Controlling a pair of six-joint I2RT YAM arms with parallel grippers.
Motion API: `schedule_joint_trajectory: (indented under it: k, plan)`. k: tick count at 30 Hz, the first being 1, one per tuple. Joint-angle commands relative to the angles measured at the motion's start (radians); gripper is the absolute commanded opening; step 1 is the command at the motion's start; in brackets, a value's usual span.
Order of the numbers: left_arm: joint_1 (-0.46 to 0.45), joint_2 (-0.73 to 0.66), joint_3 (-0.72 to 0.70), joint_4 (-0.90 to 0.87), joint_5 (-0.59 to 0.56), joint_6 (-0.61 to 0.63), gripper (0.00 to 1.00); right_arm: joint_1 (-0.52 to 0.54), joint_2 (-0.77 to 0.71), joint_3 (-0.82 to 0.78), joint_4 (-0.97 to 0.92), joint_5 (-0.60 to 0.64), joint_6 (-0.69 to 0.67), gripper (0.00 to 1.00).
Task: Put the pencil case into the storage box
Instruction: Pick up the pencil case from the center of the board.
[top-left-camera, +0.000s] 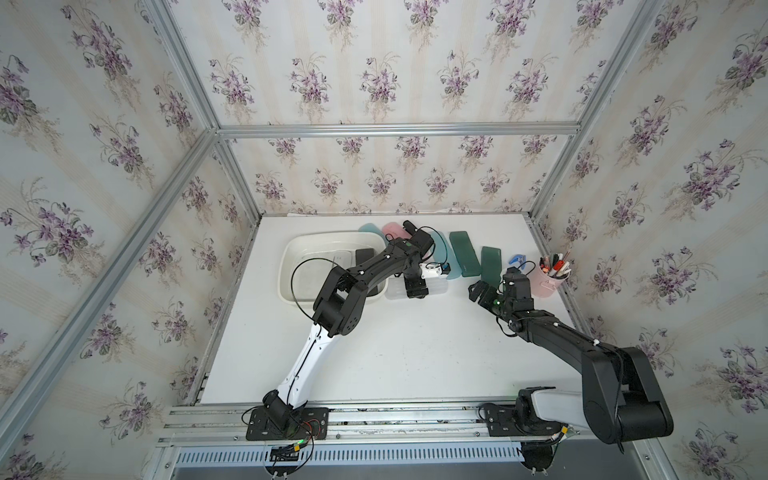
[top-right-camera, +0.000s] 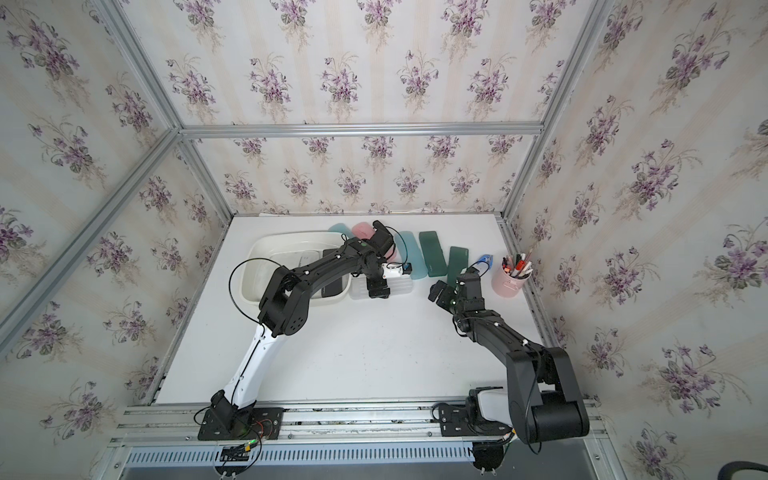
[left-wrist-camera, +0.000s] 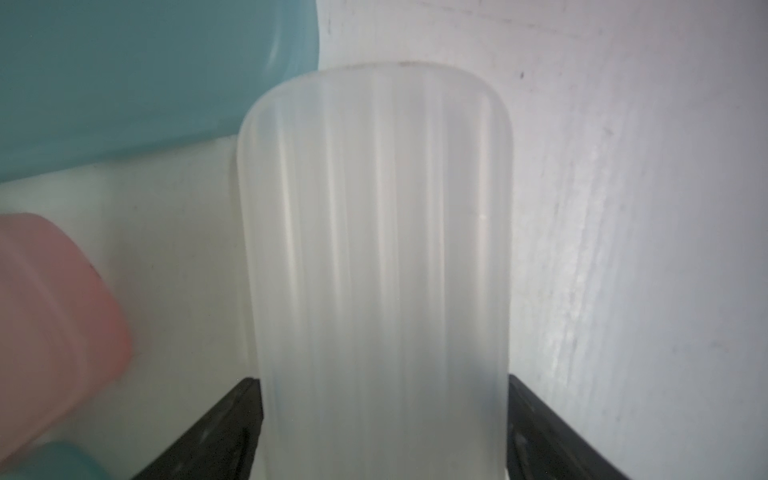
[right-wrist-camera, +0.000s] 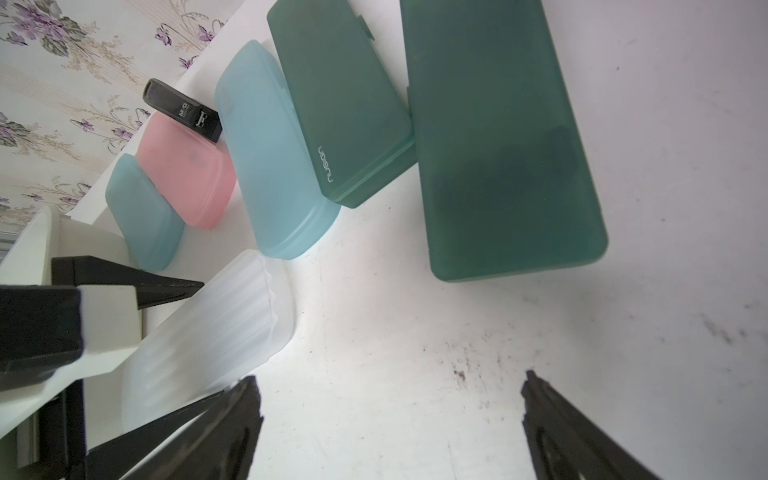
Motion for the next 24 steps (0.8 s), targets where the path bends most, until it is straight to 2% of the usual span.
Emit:
schedule_joint_trajectory:
  k: [1, 5, 9, 13, 24]
  plan:
    - [0.004, 0.002, -0.025, -0.026, -0.023, 0.021, 0.90, 0.000, -0.009, 0.003, -0.010, 0.007, -0.007, 1.00]
    - [0.004, -0.001, -0.015, -0.062, -0.008, 0.003, 0.83, 0.000, -0.018, 0.003, -0.021, 0.006, -0.008, 1.00]
    - [0.001, -0.005, -0.010, -0.103, -0.006, -0.057, 0.83, 0.000, -0.036, -0.003, -0.030, 0.011, -0.010, 1.00]
    - [-0.001, -0.007, 0.014, -0.169, -0.004, -0.179, 0.83, 0.000, -0.052, -0.011, -0.036, 0.012, -0.010, 1.00]
    - [-0.048, -0.084, -0.134, -0.123, 0.019, -0.577, 0.87, -0.002, -0.092, -0.022, -0.053, 0.005, -0.010, 1.00]
